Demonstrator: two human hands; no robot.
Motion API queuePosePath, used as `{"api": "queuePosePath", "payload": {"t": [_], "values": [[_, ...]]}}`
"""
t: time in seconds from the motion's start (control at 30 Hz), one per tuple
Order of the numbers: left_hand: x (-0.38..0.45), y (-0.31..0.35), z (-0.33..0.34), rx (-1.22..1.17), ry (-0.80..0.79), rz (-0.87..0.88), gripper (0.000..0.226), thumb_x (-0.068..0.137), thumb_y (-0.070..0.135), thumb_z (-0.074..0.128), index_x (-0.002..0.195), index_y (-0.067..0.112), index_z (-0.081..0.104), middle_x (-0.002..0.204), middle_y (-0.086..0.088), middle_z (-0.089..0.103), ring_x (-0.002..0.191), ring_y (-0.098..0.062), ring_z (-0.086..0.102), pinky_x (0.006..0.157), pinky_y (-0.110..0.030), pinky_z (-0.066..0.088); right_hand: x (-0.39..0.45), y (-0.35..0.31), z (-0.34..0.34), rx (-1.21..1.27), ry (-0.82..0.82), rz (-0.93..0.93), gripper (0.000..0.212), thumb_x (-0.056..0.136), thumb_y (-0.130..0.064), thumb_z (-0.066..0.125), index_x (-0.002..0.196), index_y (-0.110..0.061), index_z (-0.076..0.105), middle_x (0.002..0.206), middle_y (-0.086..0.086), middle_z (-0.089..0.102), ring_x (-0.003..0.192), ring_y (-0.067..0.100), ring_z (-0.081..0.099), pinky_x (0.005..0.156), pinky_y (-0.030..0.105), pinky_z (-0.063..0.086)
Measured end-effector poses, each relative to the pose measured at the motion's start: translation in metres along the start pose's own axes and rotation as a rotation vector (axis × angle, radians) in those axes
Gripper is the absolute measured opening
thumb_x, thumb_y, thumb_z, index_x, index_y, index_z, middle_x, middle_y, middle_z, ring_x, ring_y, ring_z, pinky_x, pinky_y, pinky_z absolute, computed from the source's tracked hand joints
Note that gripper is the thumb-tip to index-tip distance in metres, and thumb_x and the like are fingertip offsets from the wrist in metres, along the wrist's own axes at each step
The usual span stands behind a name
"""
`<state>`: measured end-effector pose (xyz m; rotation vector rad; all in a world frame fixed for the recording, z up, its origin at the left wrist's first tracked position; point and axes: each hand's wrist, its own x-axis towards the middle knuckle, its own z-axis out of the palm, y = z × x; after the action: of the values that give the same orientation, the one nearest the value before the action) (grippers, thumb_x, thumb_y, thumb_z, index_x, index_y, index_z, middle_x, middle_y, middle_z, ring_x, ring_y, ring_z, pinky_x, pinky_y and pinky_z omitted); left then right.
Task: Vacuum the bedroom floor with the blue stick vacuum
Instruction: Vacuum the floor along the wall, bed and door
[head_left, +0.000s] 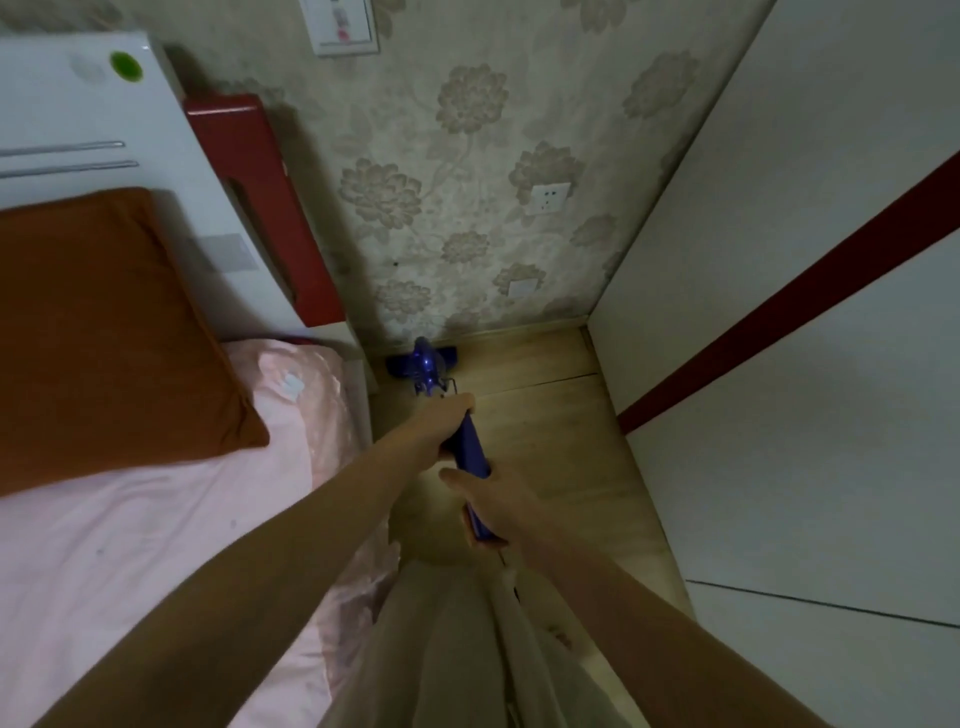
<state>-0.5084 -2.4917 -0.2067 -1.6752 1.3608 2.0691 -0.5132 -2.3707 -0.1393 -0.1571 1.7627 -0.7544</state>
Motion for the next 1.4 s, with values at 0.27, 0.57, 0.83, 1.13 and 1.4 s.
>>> {"api": "queuePosePath", "payload": {"t": [0.27, 0.57, 0.83, 1.13, 1.4], "values": [[-0.001, 0.012, -0.027, -0.083, -0.083, -0.051, 0.016, 0.085, 0.014, 0.057, 0.098, 0.007, 0.051, 0.080, -0.010, 0.053, 0.069, -0.021, 0.053, 0.061, -0.033, 0.049, -0.006, -0.023, 0.003, -0.060, -0.020, 0.000, 0.030, 0.093, -0.034, 0.060, 0.114, -0.014, 0.052, 0.070, -0.001, 0.053, 0.050, 0.007, 0.051, 0.044, 0.017, 0.042], [0.009, 0.031, -0.031, -0.112, -0.056, 0.004, 0.012, 0.085, 0.018, 0.060, 0.089, 0.010, 0.051, 0.089, -0.011, 0.055, 0.074, -0.021, 0.054, 0.060, -0.031, 0.049, 0.018, -0.041, 0.006, -0.024, 0.027, 0.010, 0.045, 0.091, -0.040, 0.063, 0.122, -0.010, 0.051, 0.072, 0.000, 0.055, 0.057, 0.009, 0.053, 0.055, 0.022, 0.048], [0.014, 0.022, -0.047, -0.179, -0.189, -0.035, 0.017, 0.082, 0.016, 0.063, 0.092, 0.011, 0.050, 0.075, -0.006, 0.051, 0.065, -0.018, 0.050, 0.066, -0.031, 0.049, 0.028, -0.033, 0.023, 0.032, 0.027, -0.011, 0.047, 0.086, -0.044, 0.068, 0.116, -0.014, 0.049, 0.098, 0.007, 0.064, 0.086, 0.022, 0.067, 0.085, 0.040, 0.058], [0.007, -0.013, -0.015, -0.087, -0.253, -0.058, 0.058, 0.086, 0.010, 0.060, 0.134, 0.024, 0.031, 0.090, -0.010, 0.049, 0.072, -0.021, 0.055, 0.052, -0.028, 0.053, 0.013, 0.015, 0.000, 0.327, -0.086, 0.121, 0.023, 0.093, -0.031, 0.063, 0.089, -0.010, 0.052, 0.063, -0.001, 0.053, 0.044, 0.008, 0.050, 0.043, 0.021, 0.045], [-0.030, -0.028, 0.049, -0.016, -0.159, -0.067, 0.011, 0.081, 0.011, 0.057, 0.085, 0.011, 0.047, 0.080, -0.010, 0.049, 0.067, -0.019, 0.049, 0.059, -0.031, 0.046, -0.012, 0.056, -0.044, 0.144, 0.043, 0.043, 0.029, 0.089, -0.038, 0.066, 0.091, -0.013, 0.052, 0.064, -0.002, 0.052, 0.045, 0.007, 0.048, 0.043, 0.021, 0.044]]}}
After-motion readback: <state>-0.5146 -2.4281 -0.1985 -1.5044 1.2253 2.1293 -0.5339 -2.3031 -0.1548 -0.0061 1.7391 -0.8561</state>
